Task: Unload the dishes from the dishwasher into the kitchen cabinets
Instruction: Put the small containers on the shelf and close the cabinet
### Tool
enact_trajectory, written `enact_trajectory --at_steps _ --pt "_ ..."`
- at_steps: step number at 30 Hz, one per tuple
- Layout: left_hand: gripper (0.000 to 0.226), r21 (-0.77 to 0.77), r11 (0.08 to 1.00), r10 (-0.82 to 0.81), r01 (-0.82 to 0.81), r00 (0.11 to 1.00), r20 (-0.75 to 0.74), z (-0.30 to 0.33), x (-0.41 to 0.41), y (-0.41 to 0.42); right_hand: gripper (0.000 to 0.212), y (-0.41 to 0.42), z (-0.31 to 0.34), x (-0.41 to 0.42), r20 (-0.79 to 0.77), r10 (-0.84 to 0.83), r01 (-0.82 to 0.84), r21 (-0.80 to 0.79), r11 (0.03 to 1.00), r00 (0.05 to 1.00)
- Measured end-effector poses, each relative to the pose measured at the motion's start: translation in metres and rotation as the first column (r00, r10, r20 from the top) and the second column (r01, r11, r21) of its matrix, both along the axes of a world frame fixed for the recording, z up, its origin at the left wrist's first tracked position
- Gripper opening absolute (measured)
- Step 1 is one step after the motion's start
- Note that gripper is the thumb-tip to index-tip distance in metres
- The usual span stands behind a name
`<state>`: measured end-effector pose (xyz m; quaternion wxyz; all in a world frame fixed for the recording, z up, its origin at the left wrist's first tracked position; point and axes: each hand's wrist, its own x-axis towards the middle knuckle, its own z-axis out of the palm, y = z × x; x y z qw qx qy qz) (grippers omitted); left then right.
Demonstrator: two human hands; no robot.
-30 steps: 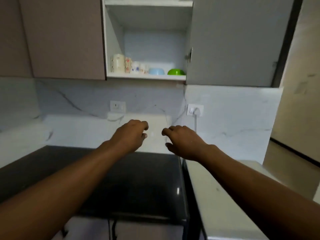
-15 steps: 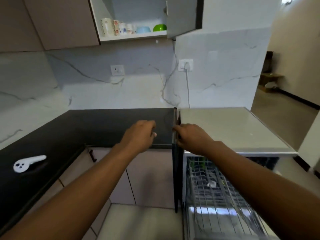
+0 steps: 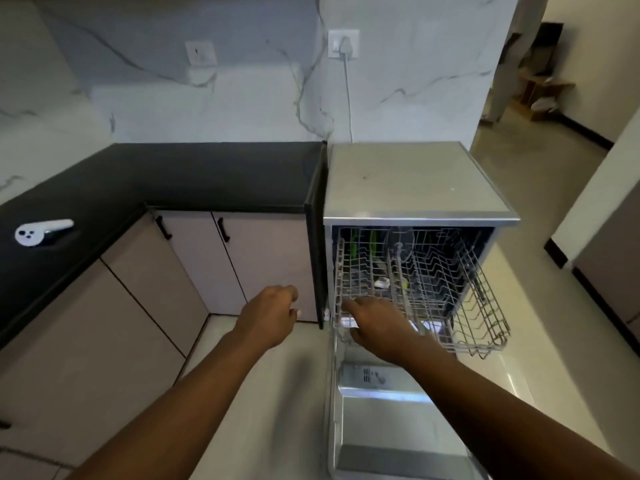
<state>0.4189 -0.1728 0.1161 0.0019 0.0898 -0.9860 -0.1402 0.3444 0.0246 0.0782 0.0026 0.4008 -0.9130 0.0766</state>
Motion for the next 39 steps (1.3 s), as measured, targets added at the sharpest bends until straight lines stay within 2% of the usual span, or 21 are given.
enact_trajectory --at_steps 6,12,14,16,18,20,22,25,32,36,39 --pt "0.028 0.064 0.998 -0.023 0.021 0.999 0.041 -0.062 -0.024 0.064 0.040 0.066 -0.059 -0.018 0.057 -0.138 0.136 0.027 0.990 0.989" --pt "0.026 0.190 0.982 -0.023 0.012 0.998 0.058 -0.177 -0.082 0.115 0.038 0.133 -0.156 -0.082 0.153 -0.297 0.288 0.080 0.954 0.943" --pt "0.035 0.155 0.988 -0.015 0.006 0.998 0.054 -0.217 -0.107 0.131 0.045 0.155 -0.195 -0.111 0.194 -0.327 0.313 0.099 0.945 0.925" --pt "0.047 0.135 0.989 -0.060 0.062 0.998 -0.018 -0.255 -0.134 0.145 0.052 0.171 -0.233 -0.138 0.237 -0.328 0.307 0.119 0.944 0.915" --pt "0.056 0.093 0.991 -0.100 0.098 0.995 0.014 -0.286 -0.155 0.157 0.057 0.182 -0.263 -0.155 0.287 -0.313 0.300 0.092 0.950 0.905" --pt "0.054 0.027 0.992 -0.129 0.127 0.990 0.062 -0.317 -0.170 0.171 0.059 0.189 -0.283 -0.164 0.322 -0.287 0.286 0.052 0.957 0.902" --pt "0.041 0.008 0.990 -0.143 0.143 0.987 0.073 -0.338 -0.177 0.180 0.057 0.188 -0.291 -0.171 0.298 -0.245 0.252 0.017 0.968 0.923" --pt "0.026 -0.040 0.992 -0.116 0.119 0.991 0.064 -0.354 -0.187 0.183 0.054 0.189 -0.298 -0.180 0.263 -0.196 0.206 -0.010 0.979 0.945" --pt "0.038 -0.188 0.949 -0.237 0.255 0.965 0.112 -0.350 -0.237 0.142 0.051 0.181 -0.310 -0.211 0.203 -0.107 0.128 -0.092 0.987 0.973" --pt "0.035 -0.283 0.916 -0.278 0.286 0.958 0.067 -0.353 -0.279 0.135 0.050 0.175 -0.321 -0.249 0.123 -0.129 0.146 -0.143 0.979 0.984" --pt "0.033 -0.308 0.925 -0.250 0.223 0.967 -0.052 -0.352 -0.325 0.134 0.041 0.160 -0.323 -0.296 0.046 -0.245 0.249 -0.210 0.945 0.968"
